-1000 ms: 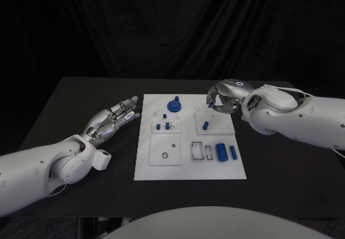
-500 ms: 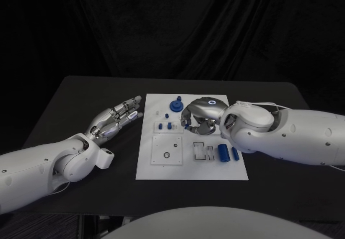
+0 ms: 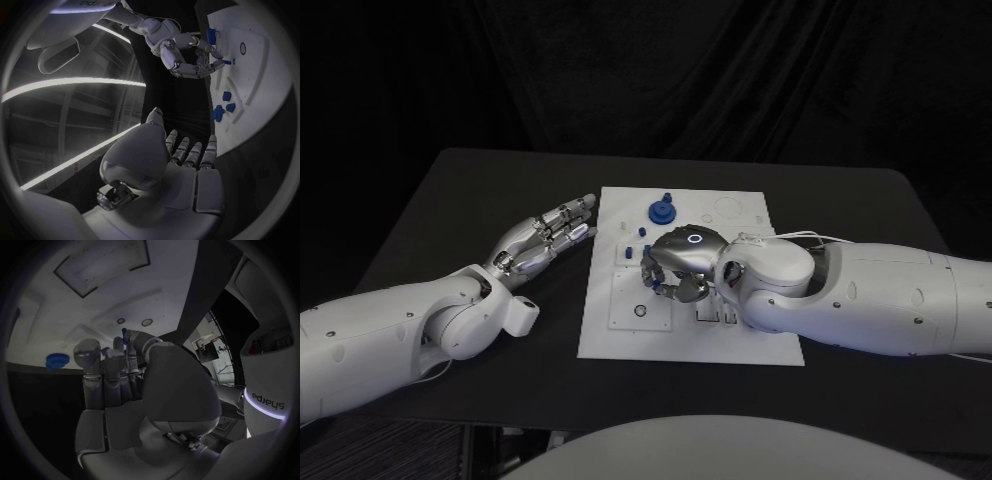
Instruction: Assemble the parts on the task board
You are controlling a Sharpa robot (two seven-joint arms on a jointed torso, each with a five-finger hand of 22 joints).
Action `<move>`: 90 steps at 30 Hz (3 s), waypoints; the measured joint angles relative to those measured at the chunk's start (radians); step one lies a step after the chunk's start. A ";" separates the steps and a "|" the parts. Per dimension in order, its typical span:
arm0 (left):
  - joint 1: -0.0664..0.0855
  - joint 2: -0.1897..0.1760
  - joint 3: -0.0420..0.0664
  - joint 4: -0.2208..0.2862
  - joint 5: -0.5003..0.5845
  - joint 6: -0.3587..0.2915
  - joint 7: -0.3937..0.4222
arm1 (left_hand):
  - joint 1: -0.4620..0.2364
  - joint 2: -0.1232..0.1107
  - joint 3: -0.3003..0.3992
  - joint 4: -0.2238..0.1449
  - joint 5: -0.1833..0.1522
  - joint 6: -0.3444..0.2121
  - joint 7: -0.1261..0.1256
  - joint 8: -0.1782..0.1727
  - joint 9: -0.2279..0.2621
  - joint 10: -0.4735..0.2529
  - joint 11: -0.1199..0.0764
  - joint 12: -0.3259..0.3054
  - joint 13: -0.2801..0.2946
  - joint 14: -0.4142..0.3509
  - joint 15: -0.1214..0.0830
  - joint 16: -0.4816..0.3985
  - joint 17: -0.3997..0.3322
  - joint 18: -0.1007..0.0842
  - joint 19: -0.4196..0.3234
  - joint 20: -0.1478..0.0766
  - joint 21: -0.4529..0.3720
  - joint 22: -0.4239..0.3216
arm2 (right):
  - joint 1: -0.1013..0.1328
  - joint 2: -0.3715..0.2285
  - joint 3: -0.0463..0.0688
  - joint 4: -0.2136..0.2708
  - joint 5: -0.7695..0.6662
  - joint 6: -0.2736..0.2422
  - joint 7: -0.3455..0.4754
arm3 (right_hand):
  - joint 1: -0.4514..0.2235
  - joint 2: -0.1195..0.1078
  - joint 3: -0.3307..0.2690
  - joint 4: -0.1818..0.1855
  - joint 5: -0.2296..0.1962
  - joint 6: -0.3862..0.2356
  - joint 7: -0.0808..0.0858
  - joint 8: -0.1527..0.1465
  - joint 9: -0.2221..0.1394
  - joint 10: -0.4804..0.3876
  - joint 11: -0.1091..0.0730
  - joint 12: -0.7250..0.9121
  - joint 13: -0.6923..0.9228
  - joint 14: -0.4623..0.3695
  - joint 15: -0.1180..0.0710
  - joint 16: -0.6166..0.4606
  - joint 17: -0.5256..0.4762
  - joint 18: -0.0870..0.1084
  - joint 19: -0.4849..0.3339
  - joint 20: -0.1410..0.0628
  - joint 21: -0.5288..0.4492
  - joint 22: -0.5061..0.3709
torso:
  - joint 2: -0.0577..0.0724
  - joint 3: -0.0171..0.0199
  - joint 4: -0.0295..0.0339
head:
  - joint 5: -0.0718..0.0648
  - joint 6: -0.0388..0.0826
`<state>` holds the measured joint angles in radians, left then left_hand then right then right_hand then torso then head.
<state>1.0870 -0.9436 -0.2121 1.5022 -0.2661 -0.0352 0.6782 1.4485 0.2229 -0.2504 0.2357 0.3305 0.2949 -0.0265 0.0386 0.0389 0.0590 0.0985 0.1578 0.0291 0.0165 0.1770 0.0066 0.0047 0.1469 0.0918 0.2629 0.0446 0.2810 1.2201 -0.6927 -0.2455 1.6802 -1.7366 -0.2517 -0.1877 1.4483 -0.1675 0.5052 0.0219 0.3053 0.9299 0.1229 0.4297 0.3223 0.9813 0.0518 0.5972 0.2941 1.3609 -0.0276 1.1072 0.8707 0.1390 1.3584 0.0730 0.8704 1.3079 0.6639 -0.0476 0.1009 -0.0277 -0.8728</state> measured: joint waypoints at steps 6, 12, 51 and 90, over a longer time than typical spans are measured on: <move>-0.004 0.002 0.000 -0.002 0.000 0.001 0.000 | 0.000 0.000 0.000 0.000 0.000 0.000 0.000 0.000 0.000 0.000 0.000 0.000 0.000 0.000 0.000 0.000 0.000 0.000 0.000 0.000 0.000 -0.003 | -0.009 0.010 0.000 -0.005 -0.026 0.019 -0.002 | 0.000 0.000 0.000 0.000 -0.001 -0.002 0.001 -0.005 0.000 0.000 0.000 0.000 0.000 0.000 0.000 0.000 -0.002 0.000 0.000 0.000 0.000 0.000 | 0.000 -0.0008 0.0040 | 0.006 0.000; -0.006 0.003 0.000 -0.004 0.000 0.003 0.000 | 0.000 0.000 0.000 0.000 0.000 -0.004 0.004 0.000 0.000 -0.004 0.004 0.000 0.000 0.000 0.000 0.000 0.000 0.000 0.000 0.000 0.000 -0.003 | -0.012 0.012 0.001 -0.010 -0.042 0.029 -0.004 | 0.000 0.000 0.002 -0.002 -0.005 -0.002 0.001 -0.005 0.001 0.000 0.000 0.000 0.001 0.000 0.000 0.000 -0.003 0.000 0.000 0.000 -0.003 0.000 | 0.001 -0.0010 0.0035 | 0.014 0.000; -0.010 0.006 0.000 -0.011 0.000 0.012 0.000 | 0.004 0.004 0.003 -0.003 0.004 -0.004 0.004 0.000 0.000 -0.004 0.004 0.000 -0.001 0.000 0.000 0.000 0.000 0.000 0.000 0.000 0.000 -0.003 | -0.019 -0.006 0.000 -0.010 -0.071 0.024 -0.004 | 0.000 0.000 0.003 -0.003 -0.009 -0.005 -0.002 -0.006 0.004 0.000 0.000 0.000 0.002 0.000 0.000 0.000 -0.002 0.001 0.000 0.000 -0.005 0.000 | 0.000 0.0001 0.0011 | 0.029 0.000; -0.015 0.015 0.000 -0.025 0.000 0.024 0.000 | 0.008 0.008 -0.002 -0.009 -0.001 -0.011 0.011 0.000 0.000 -0.007 0.007 0.000 -0.002 -0.004 0.003 0.000 0.000 0.000 0.000 0.000 0.000 -0.017 | -0.024 -0.051 0.001 0.004 -0.069 0.050 -0.004 | -0.005 -0.027 -0.196 0.118 -0.229 -0.254 -0.028 -0.202 -0.094 -0.446 0.082 0.007 0.046 -0.176 0.067 -0.104 -0.198 0.018 -0.124 0.063 -0.357 0.000 | -0.002 -0.0008 0.0018 | 0.030 0.000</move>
<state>1.0722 -0.9290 -0.2121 1.4770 -0.2657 -0.0112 0.6785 1.4564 0.2308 -0.2526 0.2267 0.3295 0.2843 -0.0159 0.0386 0.0390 0.0516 0.1056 0.1577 0.0275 0.0129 0.1805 0.0066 0.0046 0.1468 0.0917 0.2629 0.0446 0.2644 1.1960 -0.7433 -0.2447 1.6844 -1.8054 -0.2015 -0.1917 1.4434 -0.1946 0.3092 0.1404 0.0765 0.6754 0.0944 0.2273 0.2284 0.5355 0.1339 0.6040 0.3400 1.1846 0.0394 1.0035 0.6729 0.1568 1.2345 0.1356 0.5132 1.3076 0.6617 -0.0484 0.1027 0.0019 -0.8728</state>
